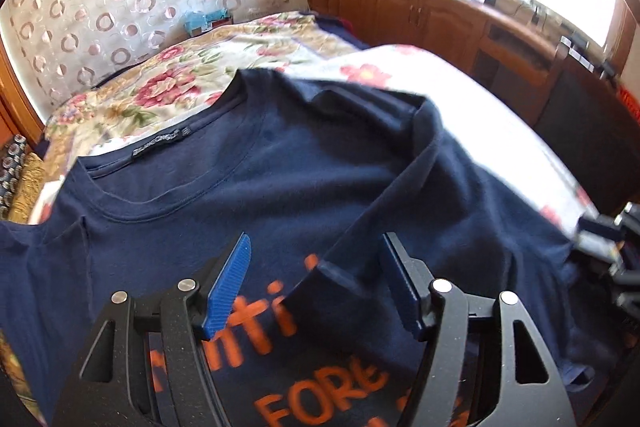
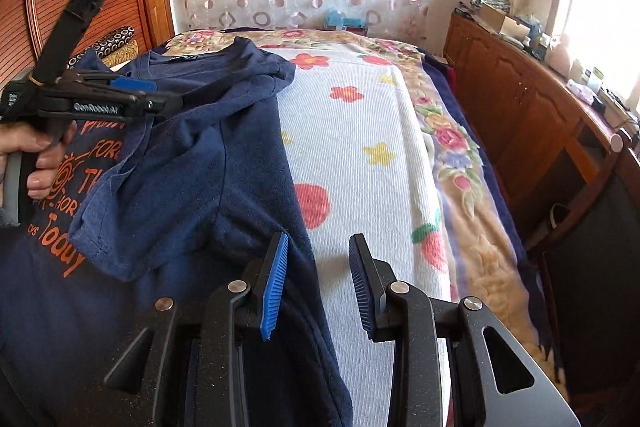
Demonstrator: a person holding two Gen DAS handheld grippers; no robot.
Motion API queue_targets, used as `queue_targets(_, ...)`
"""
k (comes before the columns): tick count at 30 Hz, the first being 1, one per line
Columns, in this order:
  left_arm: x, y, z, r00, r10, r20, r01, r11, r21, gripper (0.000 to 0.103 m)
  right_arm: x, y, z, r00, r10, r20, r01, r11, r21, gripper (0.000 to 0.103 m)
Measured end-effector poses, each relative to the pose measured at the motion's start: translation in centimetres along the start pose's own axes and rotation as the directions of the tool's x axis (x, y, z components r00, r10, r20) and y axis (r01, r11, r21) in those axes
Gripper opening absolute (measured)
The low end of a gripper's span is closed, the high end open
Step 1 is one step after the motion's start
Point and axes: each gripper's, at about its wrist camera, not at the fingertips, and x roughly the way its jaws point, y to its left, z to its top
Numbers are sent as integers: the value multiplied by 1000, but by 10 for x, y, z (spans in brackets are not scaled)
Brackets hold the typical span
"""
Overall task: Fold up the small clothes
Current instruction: 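Move both grippers to the navy shirt's hem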
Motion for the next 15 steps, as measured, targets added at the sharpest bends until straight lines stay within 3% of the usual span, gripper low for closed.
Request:
queue_targets(6,-14,24,-20,999,9,-49,-8,1000,18,59,5,-7,1,1000,18,-2,-18,1000,17,32)
queue_targets(15,-34,51,-47,998,23,-61,-23,1000,3,59,-2,-5,2,1000,-20,17,20,1000,-1,32)
